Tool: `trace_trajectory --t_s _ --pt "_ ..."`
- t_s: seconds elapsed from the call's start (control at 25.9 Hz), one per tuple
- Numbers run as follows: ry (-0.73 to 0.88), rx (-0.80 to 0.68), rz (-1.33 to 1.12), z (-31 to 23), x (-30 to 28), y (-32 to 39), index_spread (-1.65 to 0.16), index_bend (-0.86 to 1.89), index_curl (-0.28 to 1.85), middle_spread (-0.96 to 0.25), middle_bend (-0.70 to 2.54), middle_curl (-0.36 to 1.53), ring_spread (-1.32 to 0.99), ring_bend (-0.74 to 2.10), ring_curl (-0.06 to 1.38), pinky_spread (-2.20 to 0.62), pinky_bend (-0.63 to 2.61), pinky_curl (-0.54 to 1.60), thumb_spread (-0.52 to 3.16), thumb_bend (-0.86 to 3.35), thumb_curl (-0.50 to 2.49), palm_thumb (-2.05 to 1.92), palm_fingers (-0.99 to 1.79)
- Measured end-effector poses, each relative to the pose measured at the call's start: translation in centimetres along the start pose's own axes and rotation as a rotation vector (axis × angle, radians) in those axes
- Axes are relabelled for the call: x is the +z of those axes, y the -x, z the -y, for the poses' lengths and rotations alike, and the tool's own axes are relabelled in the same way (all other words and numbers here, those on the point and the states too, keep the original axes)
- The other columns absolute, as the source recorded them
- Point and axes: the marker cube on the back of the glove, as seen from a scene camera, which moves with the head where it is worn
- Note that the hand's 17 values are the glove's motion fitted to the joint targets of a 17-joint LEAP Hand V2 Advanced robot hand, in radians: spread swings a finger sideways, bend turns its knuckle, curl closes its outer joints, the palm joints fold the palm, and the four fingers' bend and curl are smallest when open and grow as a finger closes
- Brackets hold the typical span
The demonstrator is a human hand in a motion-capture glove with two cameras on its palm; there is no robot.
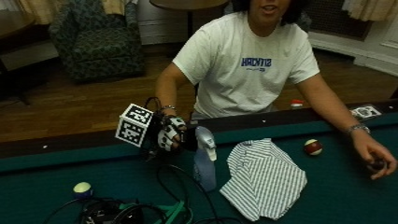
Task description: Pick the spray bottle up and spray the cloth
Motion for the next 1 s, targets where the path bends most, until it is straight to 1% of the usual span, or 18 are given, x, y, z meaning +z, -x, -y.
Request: trace_trajectory --t_s 0.04,0.12,0.31,0.54,0.73,0.85,1.0 --pt "0.002 0.003 0.005 -0.1 0.0 0.0 -0.15 0.34 0.1 -0.1 0.5 0.12 -0.09 0.47 0.14 0.02 0.17 0.03 0.38 0.31 0.12 0.51 1.22" --pt "0.015 0.01 0.024 -0.5 0.0 -0.1 -0.19 0.34 0.14 -0.12 0.52 0.15 -0.11 0.49 0.16 0.02 0.15 0.06 0.49 0.3 0.15 0.54 1.2" --pt "0.099 -0.001 0.01 -1.1 0.2 -0.1 -0.24 0.34 0.24 -0.15 0.56 0.23 -0.15 0.53 0.26 0.03 0.15 0.12 0.68 0.27 0.2 0.58 1.15" --pt "0.209 -0.035 -0.098 -0.7 1.5 0.1 -0.27 0.32 0.29 -0.17 0.55 0.29 -0.16 0.52 0.3 0.03 0.15 0.15 0.8 0.21 0.24 0.62 1.13" --pt "0.293 -0.032 -0.113 -0.5 4.2 -0.2 -0.28 0.3 0.32 -0.18 0.54 0.32 -0.17 0.51 0.32 0.04 0.14 0.16 0.86 0.17 0.28 0.64 1.13" --pt "0.293 -0.031 -0.069 0.3 5.9 -0.3 -0.29 0.29 0.34 -0.18 0.53 0.33 -0.17 0.5 0.33 0.04 0.14 0.17 0.88 0.14 0.29 0.65 1.13" --pt "0.254 -0.031 0.013 1.4 7.4 -0.4 -0.29 0.28 0.36 -0.18 0.52 0.35 -0.18 0.5 0.34 0.04 0.14 0.17 0.91 0.11 0.31 0.67 1.13"
